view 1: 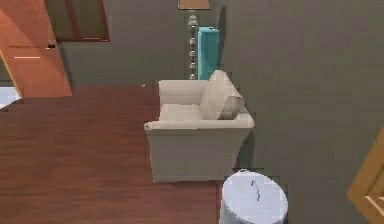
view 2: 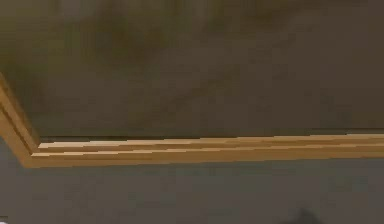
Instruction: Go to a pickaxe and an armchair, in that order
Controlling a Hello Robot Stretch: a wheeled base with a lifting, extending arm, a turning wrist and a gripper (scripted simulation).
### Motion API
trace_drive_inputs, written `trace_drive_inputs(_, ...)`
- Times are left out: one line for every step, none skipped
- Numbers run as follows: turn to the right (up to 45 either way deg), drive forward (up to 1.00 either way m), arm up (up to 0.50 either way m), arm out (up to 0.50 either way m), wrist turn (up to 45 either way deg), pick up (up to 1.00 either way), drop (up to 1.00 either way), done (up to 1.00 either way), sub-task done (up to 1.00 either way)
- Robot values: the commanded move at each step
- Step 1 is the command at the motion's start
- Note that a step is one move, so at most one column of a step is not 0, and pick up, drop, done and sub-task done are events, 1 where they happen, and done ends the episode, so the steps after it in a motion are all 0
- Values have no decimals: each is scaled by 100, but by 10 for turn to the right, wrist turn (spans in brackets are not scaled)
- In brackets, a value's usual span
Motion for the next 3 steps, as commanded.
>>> trace_drive_inputs(-180, 0, 0, 0, 0, 0, 0, 0, 0)
trace_drive_inputs(0, 45, 0, 0, 0, 0, 0, 0, 0)
trace_drive_inputs(240, 0, 0, 0, 0, 0, 0, 0, 0)
